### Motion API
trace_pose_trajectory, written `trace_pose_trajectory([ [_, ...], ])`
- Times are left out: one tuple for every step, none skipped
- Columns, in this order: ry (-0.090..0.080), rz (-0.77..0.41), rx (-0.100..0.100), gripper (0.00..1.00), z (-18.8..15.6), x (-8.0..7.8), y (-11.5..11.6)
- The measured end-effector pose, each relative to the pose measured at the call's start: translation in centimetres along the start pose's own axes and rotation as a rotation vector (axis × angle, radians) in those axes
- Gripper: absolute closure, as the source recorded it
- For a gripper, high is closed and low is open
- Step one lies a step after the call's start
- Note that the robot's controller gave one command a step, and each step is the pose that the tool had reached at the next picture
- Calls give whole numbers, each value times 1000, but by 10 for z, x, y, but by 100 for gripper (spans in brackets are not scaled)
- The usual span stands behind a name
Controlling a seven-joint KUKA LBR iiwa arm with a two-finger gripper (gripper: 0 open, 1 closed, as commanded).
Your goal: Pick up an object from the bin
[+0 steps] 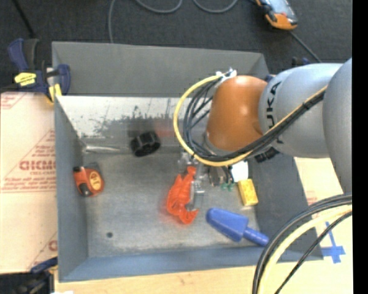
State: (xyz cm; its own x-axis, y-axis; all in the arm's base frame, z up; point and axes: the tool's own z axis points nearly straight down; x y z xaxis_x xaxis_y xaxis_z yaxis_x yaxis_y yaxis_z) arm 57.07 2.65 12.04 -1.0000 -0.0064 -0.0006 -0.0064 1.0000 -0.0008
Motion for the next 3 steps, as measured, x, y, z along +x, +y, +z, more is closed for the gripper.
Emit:
trace_pose_trajectory([
  [-3,40,-1,0,30,3,-17],
  [-8,-140,-2,100,46,-35,-25],
  [-8,-138,-3,100,46,-35,-25],
])
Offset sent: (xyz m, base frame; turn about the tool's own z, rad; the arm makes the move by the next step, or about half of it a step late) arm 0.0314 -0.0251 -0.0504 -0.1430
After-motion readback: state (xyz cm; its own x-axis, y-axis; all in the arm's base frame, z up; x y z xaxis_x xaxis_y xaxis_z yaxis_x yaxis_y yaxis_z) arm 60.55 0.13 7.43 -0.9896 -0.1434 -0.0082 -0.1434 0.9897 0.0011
